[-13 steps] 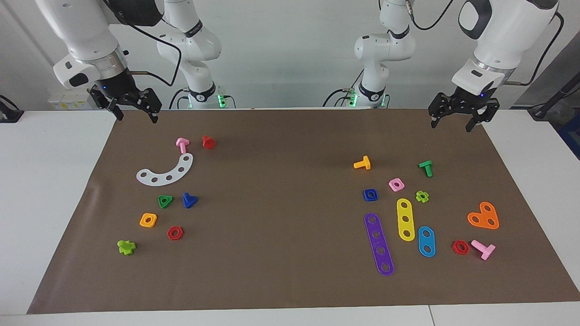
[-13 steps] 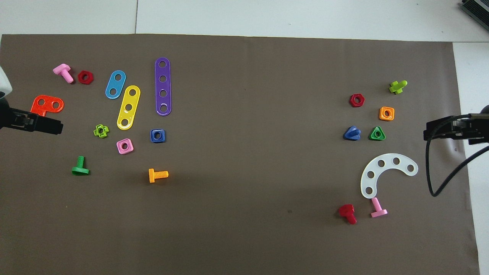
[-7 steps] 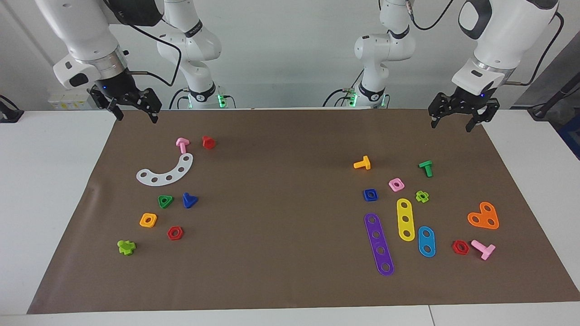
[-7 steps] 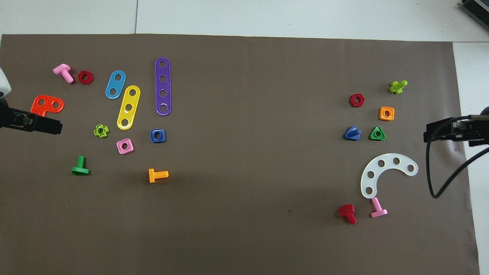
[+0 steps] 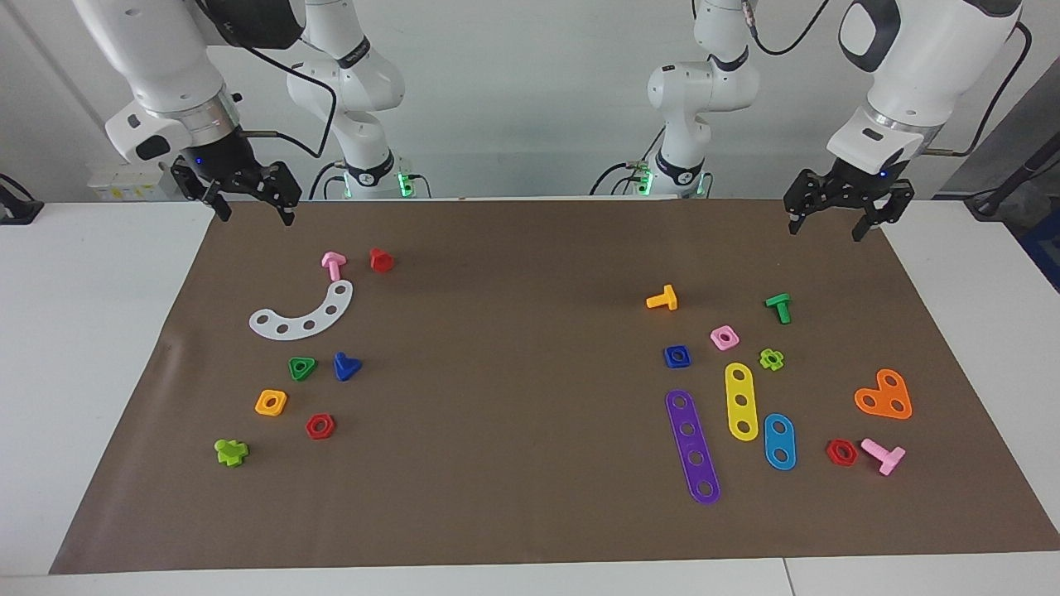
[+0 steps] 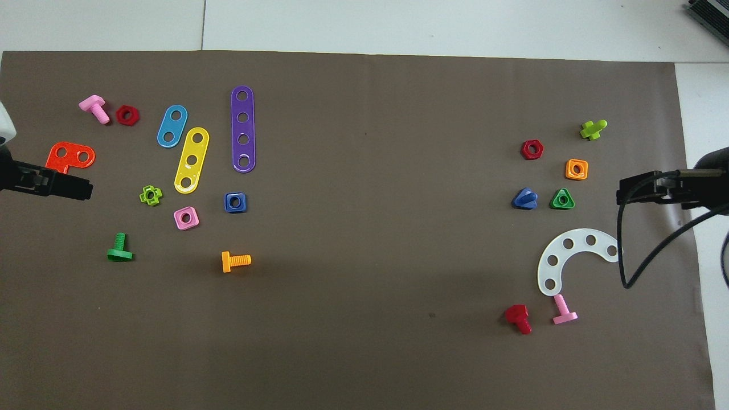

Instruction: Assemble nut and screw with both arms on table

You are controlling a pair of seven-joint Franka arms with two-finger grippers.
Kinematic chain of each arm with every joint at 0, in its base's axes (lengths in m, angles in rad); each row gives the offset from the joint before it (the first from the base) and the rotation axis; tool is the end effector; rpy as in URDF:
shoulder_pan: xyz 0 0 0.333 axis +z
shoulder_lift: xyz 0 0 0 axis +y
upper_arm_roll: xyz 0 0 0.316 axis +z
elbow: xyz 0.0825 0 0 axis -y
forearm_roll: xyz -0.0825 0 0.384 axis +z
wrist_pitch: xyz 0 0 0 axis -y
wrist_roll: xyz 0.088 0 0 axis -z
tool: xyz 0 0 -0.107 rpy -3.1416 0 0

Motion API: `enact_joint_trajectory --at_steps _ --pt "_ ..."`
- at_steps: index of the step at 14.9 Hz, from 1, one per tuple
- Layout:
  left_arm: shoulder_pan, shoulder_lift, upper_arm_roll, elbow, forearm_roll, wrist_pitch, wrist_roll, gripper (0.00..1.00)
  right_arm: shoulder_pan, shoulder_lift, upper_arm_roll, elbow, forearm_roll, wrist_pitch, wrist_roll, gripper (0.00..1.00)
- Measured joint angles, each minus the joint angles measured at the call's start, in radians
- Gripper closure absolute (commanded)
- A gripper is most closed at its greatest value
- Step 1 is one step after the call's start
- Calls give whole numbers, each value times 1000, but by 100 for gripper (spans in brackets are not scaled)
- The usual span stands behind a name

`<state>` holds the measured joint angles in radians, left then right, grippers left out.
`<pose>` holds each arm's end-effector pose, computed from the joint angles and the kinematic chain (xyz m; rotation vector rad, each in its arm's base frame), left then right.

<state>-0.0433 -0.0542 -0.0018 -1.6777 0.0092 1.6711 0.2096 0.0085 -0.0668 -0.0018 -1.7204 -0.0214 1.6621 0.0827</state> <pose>0.5455 -0.0237 0.6125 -3.1021 0.3983 -0.0730 0.5396 0.0015 0.5980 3.1186 -0.1157 0.0147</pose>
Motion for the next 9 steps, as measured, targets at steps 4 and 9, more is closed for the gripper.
enact_joint_trajectory --at_steps 4,9 --pt "0 0 1 0 0 0 0 0 29 32 3 -174 17 237 -71 0" --pt "1 0 1 0 0 0 0 0 27 173 2 -339 36 560 -232 0"
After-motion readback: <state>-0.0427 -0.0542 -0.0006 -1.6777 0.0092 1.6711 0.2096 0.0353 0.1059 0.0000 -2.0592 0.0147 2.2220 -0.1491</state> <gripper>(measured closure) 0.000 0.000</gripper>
